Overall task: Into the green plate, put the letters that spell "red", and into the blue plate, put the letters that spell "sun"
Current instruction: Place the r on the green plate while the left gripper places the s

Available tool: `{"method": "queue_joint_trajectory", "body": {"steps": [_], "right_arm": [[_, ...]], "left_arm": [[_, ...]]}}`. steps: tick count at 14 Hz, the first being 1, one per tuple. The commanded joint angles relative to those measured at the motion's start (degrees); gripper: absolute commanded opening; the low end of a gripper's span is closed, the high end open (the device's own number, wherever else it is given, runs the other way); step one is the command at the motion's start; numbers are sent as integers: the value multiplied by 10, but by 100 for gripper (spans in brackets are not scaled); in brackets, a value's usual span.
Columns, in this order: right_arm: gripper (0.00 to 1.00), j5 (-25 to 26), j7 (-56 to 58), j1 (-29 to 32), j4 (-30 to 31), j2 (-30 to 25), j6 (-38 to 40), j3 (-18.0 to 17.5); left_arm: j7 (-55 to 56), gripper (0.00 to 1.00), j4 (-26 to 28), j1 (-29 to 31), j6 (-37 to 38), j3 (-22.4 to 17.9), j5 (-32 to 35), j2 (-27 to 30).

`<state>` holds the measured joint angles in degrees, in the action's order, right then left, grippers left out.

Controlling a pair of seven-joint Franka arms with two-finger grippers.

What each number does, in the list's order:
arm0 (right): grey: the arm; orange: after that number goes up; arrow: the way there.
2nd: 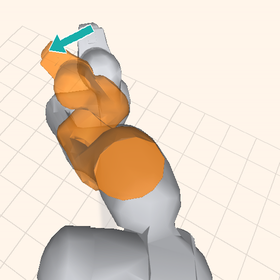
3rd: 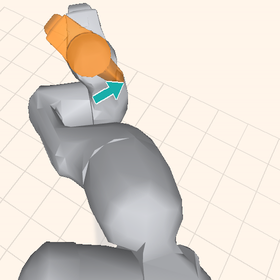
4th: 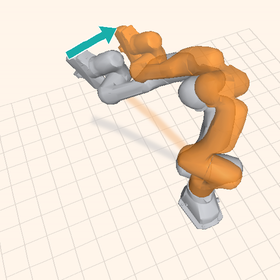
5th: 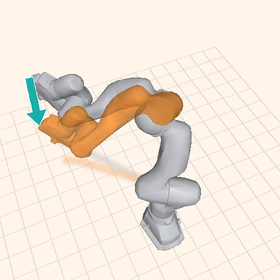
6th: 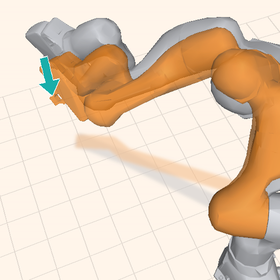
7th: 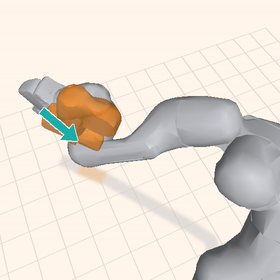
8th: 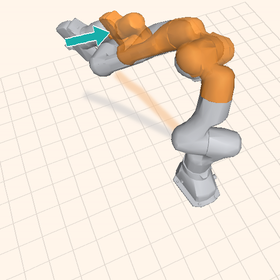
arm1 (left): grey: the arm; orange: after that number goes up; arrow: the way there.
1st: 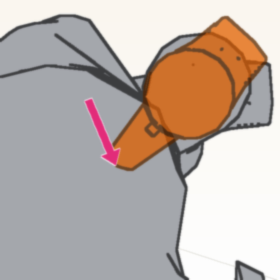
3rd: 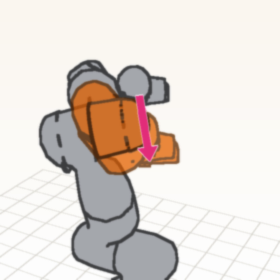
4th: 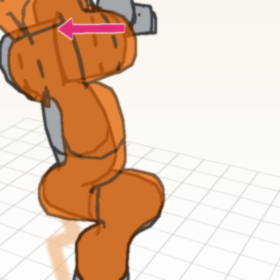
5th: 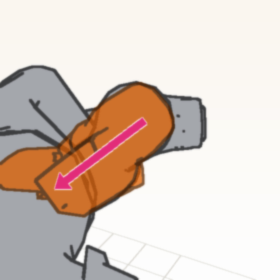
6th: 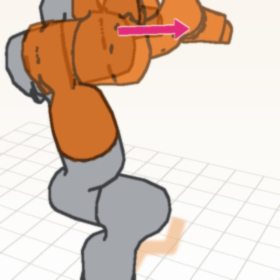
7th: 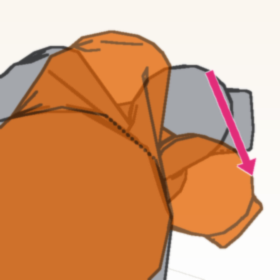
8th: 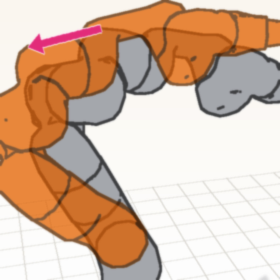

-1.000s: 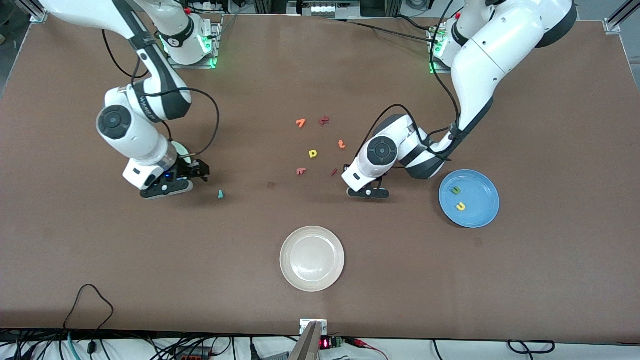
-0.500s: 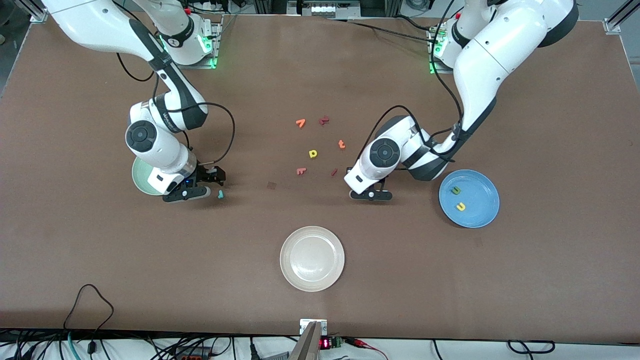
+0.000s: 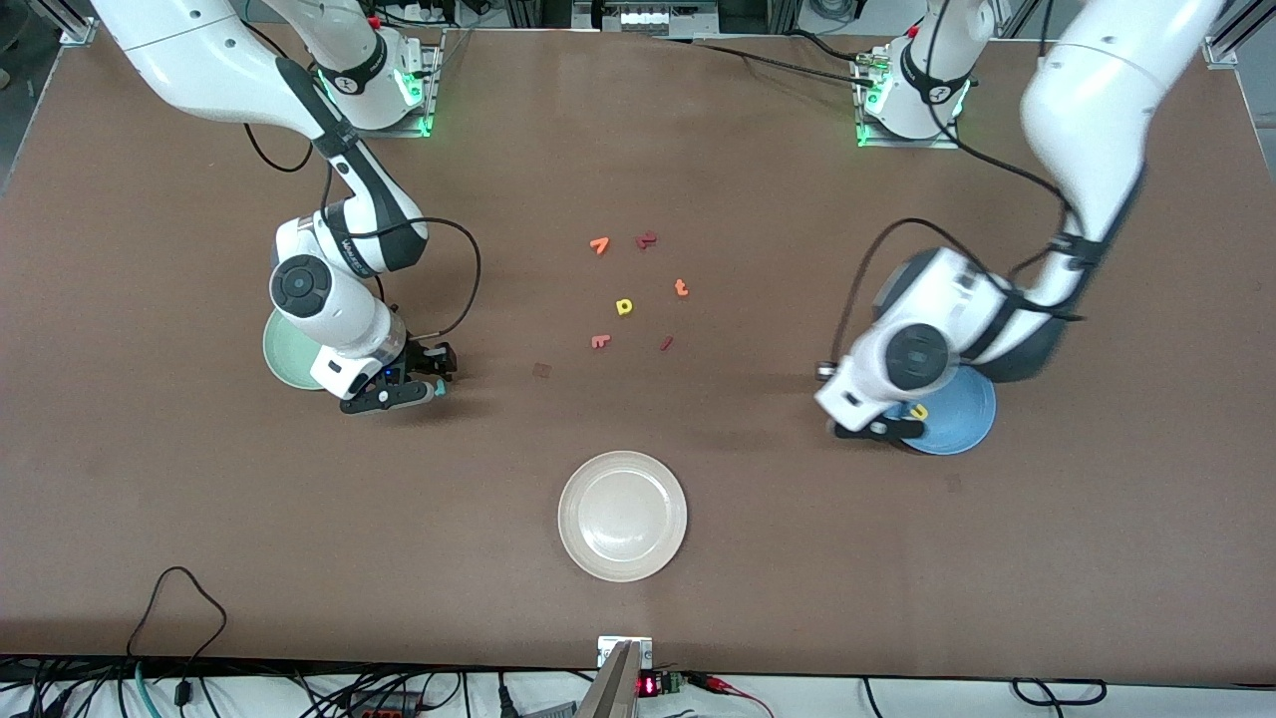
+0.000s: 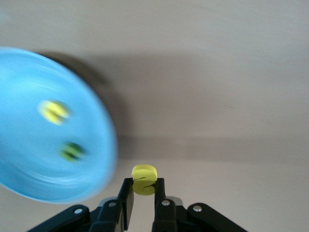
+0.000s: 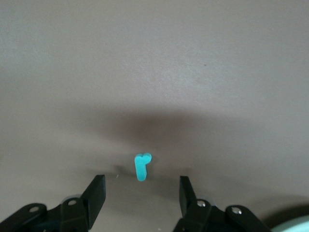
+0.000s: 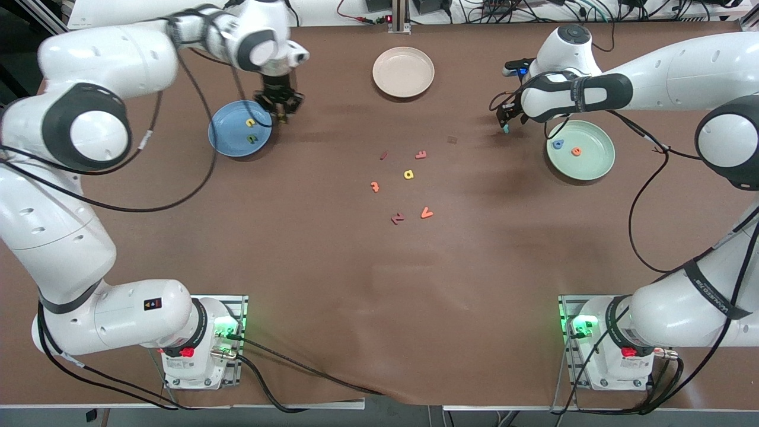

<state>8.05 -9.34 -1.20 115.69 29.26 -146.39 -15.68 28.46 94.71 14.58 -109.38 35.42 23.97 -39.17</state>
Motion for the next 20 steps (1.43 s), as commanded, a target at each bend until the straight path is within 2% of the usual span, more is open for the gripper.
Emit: {"method": "queue_joint_trajectory", "body": {"steps": [1,7,9,10,11,14,16,18,20], "right_arm": [[50,0,-6,-15,-20,19,-2,11],[50,1,-5,-18,-21,40,-32,15],[50,1,-5,-27,-23,47,-38,21],[50,1,-5,-27,-23,48,-38,25],[50,2,-4,-27,-23,48,-38,25],[49,10,-5,-27,-23,48,-38,28],[38,10,-4,-27,-23,48,-38,28],[25,10,-3,-27,-23,48,-38,28],[23,10,-3,-27,-23,49,-38,28]], "left_arm": [[-85,20,11,50,-8,-1,14,-7],[-133,23,15,68,-45,-24,78,-25],[-131,53,14,67,-41,-25,78,-25],[-128,93,14,67,-40,-24,78,-23],[-132,100,14,69,-40,-23,77,-21],[-128,100,13,66,-36,-14,74,-9],[-128,100,8,69,-10,20,67,13],[-125,100,-34,70,60,56,56,23],[-127,100,-85,66,135,74,31,23]]}}
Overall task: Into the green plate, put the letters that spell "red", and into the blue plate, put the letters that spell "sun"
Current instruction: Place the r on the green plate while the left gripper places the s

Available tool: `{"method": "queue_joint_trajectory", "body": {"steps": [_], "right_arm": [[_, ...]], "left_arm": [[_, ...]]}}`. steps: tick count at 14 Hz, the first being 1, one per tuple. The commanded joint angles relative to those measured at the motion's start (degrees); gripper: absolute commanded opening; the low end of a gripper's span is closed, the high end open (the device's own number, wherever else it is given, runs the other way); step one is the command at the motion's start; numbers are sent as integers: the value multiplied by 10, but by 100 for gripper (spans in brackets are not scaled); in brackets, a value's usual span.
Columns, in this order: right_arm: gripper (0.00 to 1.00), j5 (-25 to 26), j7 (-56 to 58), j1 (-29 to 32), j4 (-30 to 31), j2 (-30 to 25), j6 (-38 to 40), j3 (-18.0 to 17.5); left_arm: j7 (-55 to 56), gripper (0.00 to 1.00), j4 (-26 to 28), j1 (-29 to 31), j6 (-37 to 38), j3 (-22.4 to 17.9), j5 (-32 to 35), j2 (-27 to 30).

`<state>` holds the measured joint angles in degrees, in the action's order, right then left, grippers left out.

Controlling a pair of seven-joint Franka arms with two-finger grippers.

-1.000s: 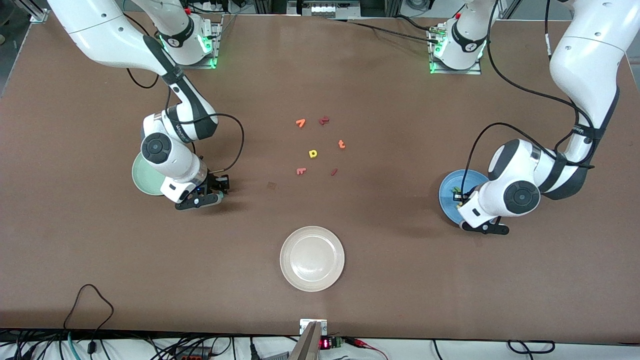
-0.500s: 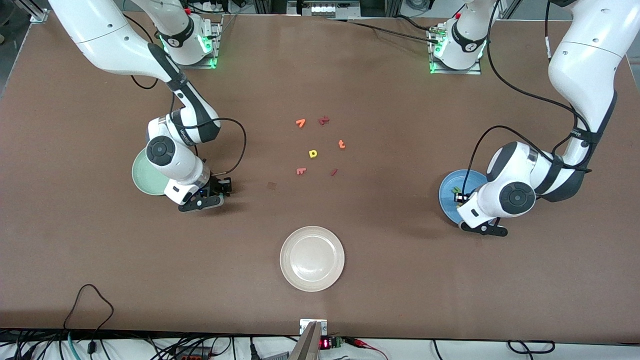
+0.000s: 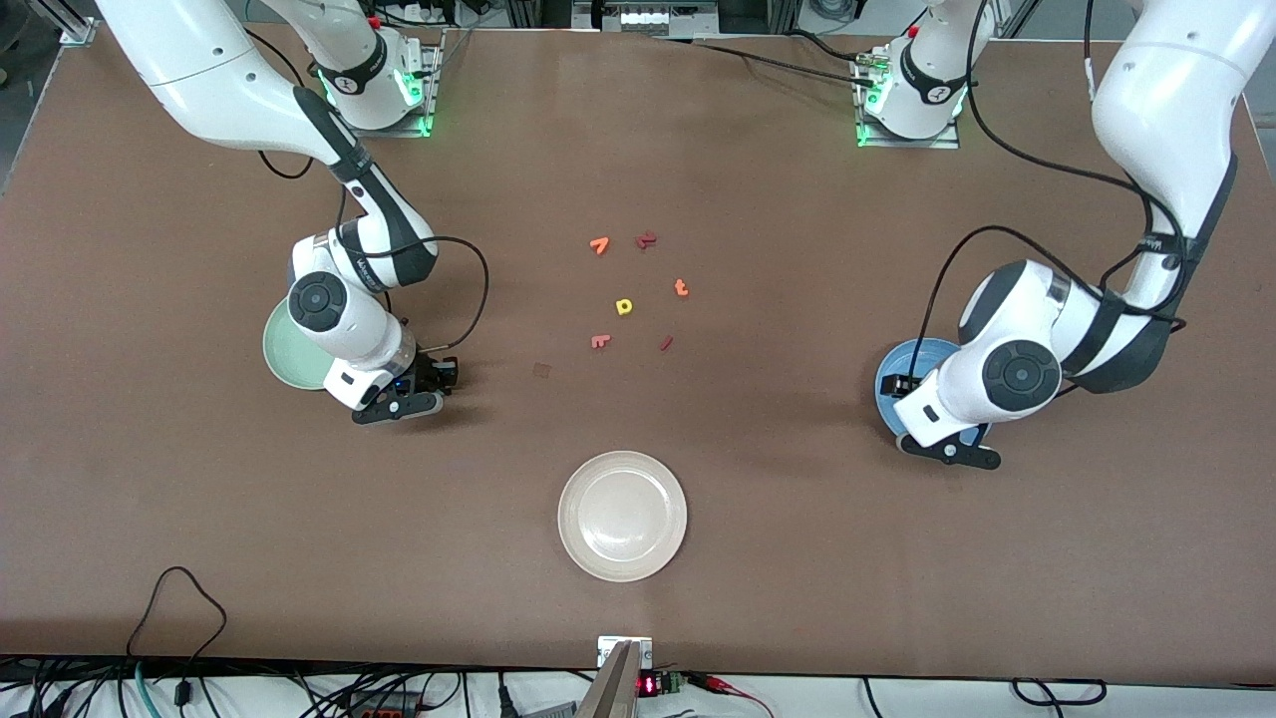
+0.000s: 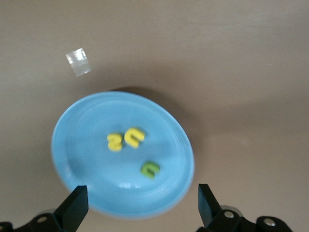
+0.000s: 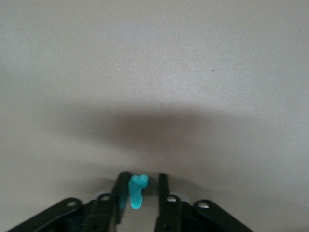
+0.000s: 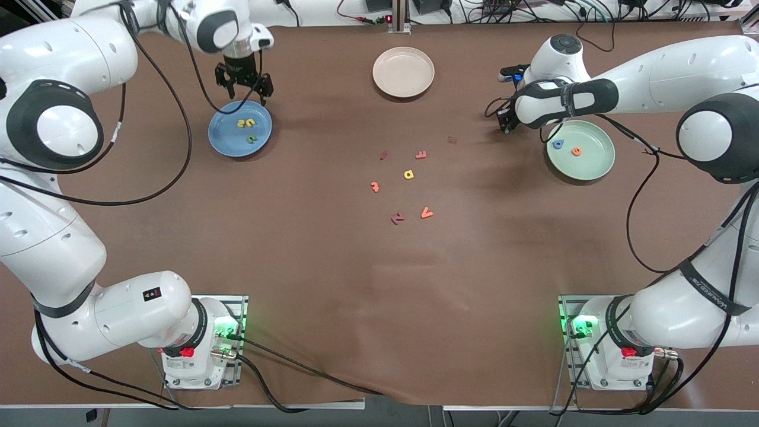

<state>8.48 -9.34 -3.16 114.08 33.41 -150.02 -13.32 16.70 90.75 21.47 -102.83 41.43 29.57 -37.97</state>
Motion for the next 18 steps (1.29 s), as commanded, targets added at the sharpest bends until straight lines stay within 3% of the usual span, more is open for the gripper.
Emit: {"method": "queue_joint_trajectory", "body": {"steps": [1,4,6,7,9,11,13,16,18], "right_arm": [[20,6,-3,-8,-7,7,-2,5],[10,6,-2,-7,-7,7,-2,5],[9,6,3,-5,-11,2,3,6],[9,7,5,0,-11,-11,8,6],[9,9,11,15,-12,-42,59,6],[9,12,46,50,-6,-86,106,4],[9,12,120,96,-4,-125,181,-1],[9,11,207,159,36,-139,197,-2],[9,10,208,165,65,-123,151,-2]], "left_arm": [[-10,100,-67,-3,110,29,-28,16],[-8,100,-122,13,209,68,-50,32],[-14,100,-162,26,220,59,-107,60],[-14,100,-155,23,217,41,-123,94],[-14,100,-146,-18,217,-44,-182,152],[-37,100,-123,-95,213,-171,-236,204],[-125,100,-78,-159,176,-274,-269,255],[-146,100,48,-210,82,-355,-269,362],[-148,100,79,-234,70,-388,-269,395]]}}
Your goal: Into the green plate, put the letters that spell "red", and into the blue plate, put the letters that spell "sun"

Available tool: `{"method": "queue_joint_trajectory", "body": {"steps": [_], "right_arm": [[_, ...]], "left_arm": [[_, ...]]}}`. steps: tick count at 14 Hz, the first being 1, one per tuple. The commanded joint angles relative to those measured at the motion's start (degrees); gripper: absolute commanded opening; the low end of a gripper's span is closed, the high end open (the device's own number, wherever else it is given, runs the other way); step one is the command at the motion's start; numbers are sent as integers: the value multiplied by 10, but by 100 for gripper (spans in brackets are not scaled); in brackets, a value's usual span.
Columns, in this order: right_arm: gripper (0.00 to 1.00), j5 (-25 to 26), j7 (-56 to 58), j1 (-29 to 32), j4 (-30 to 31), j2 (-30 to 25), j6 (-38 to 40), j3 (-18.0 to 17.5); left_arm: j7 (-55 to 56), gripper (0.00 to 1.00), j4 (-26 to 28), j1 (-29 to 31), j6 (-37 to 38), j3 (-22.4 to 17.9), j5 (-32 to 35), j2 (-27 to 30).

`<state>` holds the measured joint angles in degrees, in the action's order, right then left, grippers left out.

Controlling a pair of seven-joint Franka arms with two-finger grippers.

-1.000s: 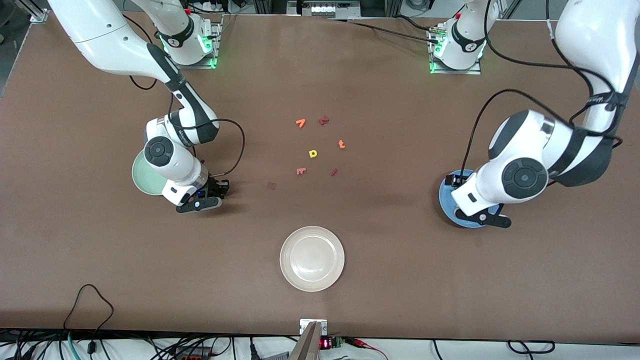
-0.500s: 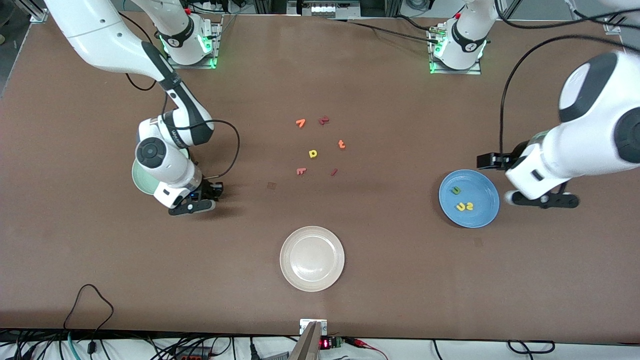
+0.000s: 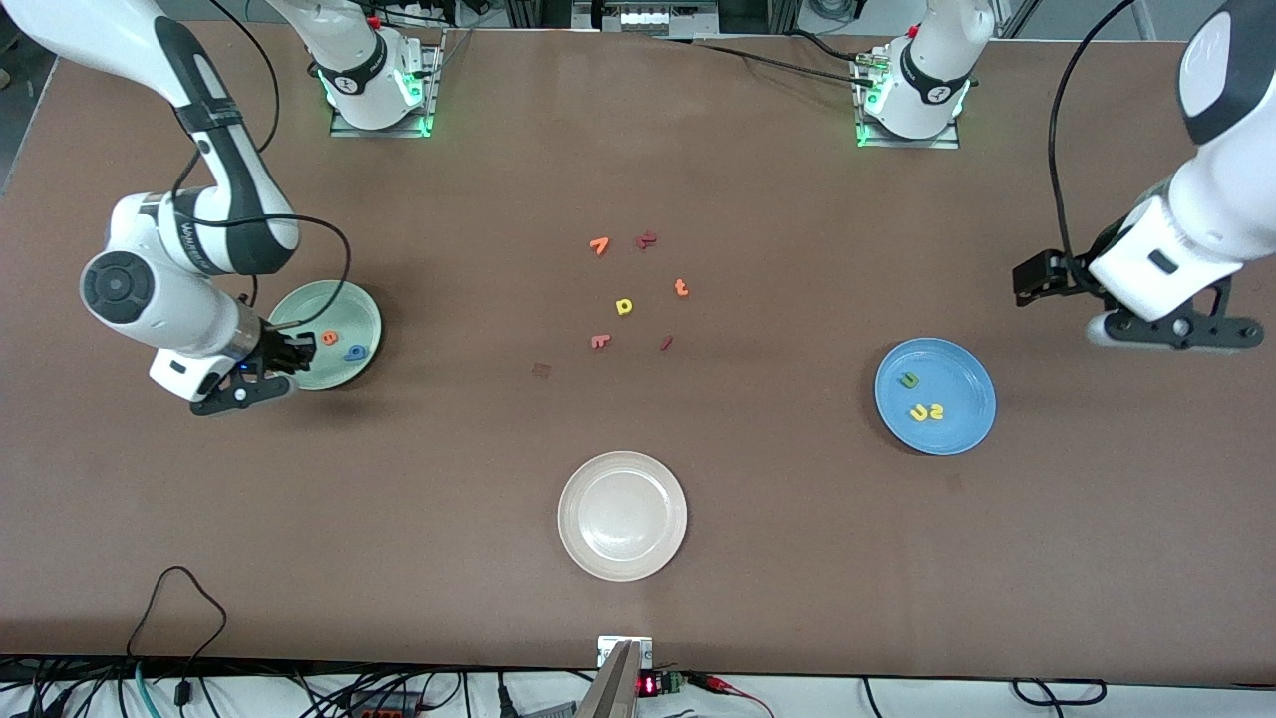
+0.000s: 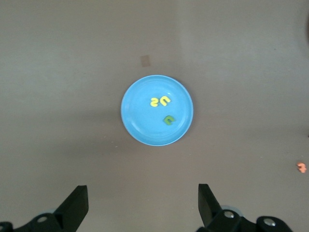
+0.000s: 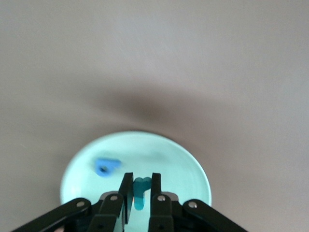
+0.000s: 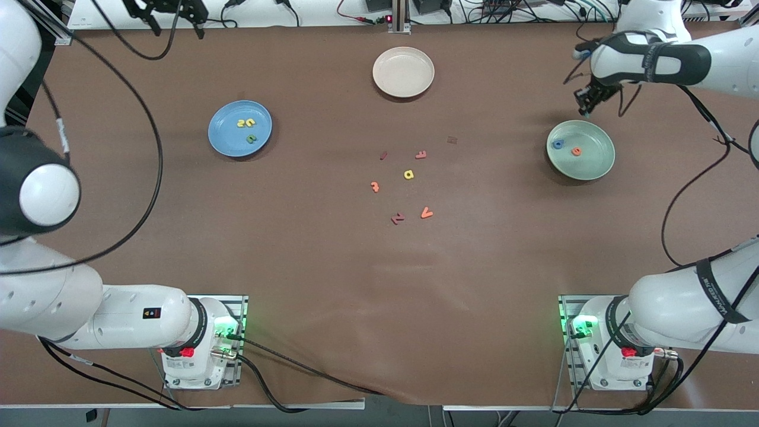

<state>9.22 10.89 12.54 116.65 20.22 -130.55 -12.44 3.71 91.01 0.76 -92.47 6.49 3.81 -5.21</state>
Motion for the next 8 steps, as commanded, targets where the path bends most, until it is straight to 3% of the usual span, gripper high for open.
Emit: {"method": "queue_joint_trajectory", "body": {"steps": [1,3,4,5,8], "right_arm": [[10,2,5,12,52,22,-67,-12],[18,2,4,13,65,33,-95,-12],[41,2,1,13,64,32,-94,-12],[99,2,-3,12,61,29,-93,-12],[100,0,3,13,53,-15,-65,-14]], "left_arm": [[-19,100,75,-27,-33,-38,-12,67],[-24,100,70,-20,-26,-37,-12,69],[-25,100,60,-17,-25,-37,-12,68],[-26,100,46,-18,-25,-35,-13,66],[-25,100,25,-19,-4,-30,-18,71]]}}
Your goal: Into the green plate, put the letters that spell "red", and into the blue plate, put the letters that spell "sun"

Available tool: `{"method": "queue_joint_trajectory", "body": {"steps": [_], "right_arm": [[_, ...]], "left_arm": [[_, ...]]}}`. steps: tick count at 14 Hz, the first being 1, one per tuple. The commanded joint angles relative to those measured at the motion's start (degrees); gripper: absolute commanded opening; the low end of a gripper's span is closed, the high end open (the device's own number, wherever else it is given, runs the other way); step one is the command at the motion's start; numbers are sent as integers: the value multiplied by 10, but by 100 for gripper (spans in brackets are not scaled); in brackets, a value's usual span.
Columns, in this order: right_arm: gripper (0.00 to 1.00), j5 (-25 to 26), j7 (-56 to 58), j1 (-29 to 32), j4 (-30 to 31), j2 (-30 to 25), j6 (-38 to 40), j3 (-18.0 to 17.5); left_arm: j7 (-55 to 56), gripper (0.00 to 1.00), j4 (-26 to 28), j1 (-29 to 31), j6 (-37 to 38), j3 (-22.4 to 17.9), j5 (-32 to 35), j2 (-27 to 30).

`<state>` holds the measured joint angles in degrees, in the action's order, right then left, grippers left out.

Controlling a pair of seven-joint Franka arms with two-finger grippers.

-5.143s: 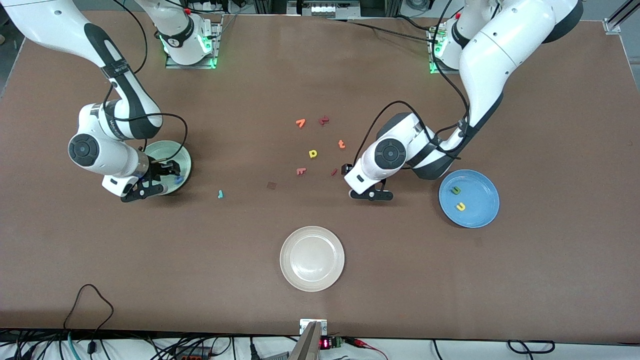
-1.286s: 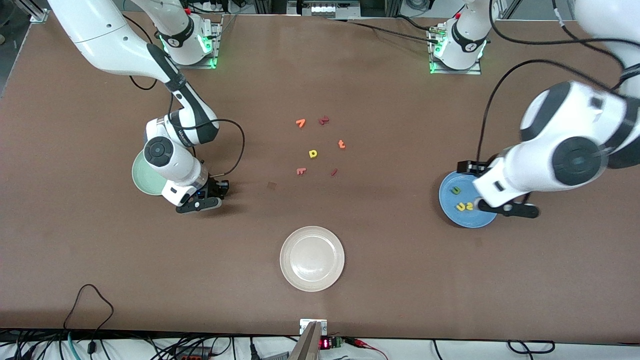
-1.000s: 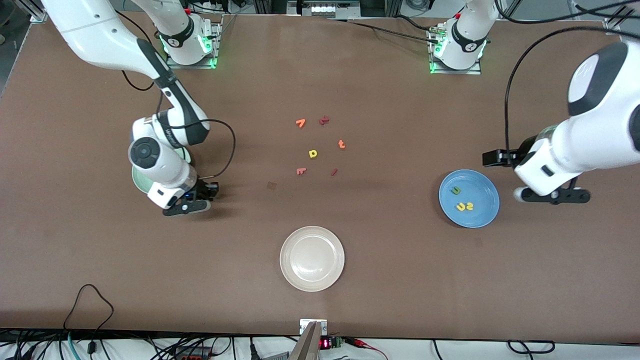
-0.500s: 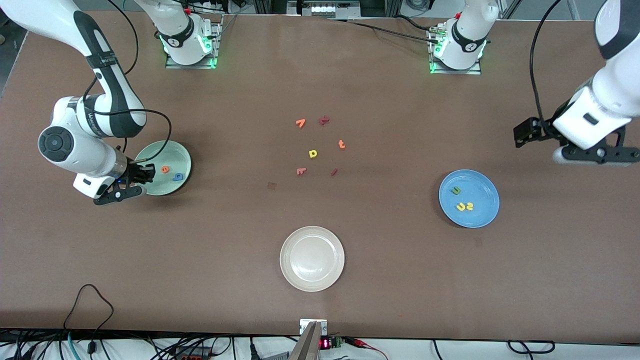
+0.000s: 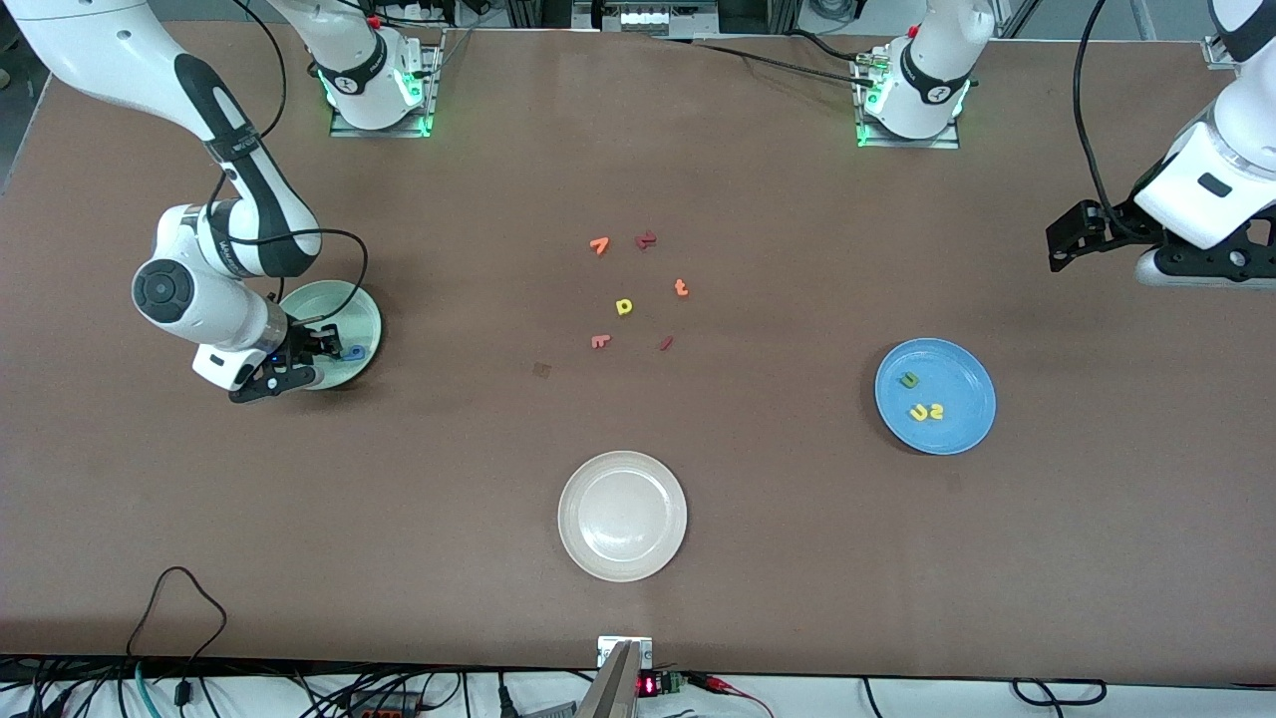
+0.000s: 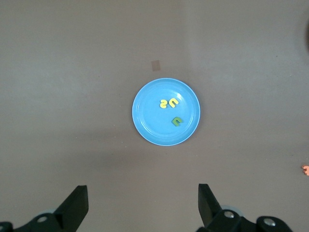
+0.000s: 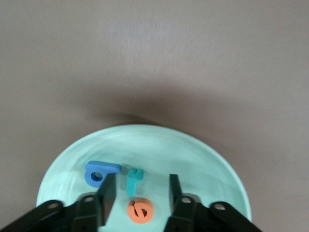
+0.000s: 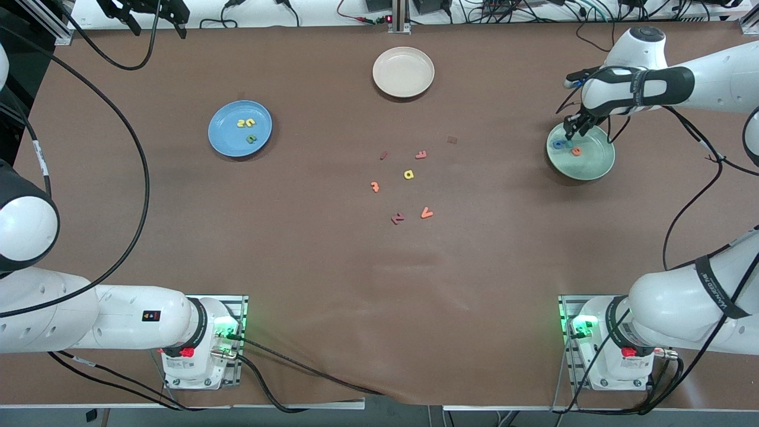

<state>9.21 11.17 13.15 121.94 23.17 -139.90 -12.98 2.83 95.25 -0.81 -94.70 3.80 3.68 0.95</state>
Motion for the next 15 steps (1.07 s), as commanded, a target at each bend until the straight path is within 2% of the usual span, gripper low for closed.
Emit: {"method": "queue_joint_trajectory", "body": {"steps": [1,3,5,9,11,12,13,14,15], "right_arm": [[100,-2,0,7,-9,-68,60,-11],[100,-20,-1,7,-32,-126,119,-13],[100,-47,0,7,-80,-170,194,-13],[100,-60,0,7,-218,-199,360,-5],[100,-59,-2,-9,-282,-203,438,27],[100,-56,-2,-41,-307,-202,473,60],[100,-55,-2,-80,-320,-203,489,107],[100,-57,-1,-102,-329,-202,495,137],[100,-54,-2,-102,-330,-202,495,140]], "left_arm": [[-16,100,-34,-6,37,-5,-18,8],[-17,100,-34,-15,43,-5,-24,2],[-15,100,-31,-22,71,3,-19,-11],[-17,100,-37,-21,72,3,-20,-15],[-17,100,-37,-21,73,3,-20,-15],[-17,100,-37,-20,73,3,-20,-15],[-17,100,-37,-20,73,3,-20,-15],[-17,100,-37,-20,73,3,-21,-15],[-17,100,-37,-21,73,3,-21,-15]]}}
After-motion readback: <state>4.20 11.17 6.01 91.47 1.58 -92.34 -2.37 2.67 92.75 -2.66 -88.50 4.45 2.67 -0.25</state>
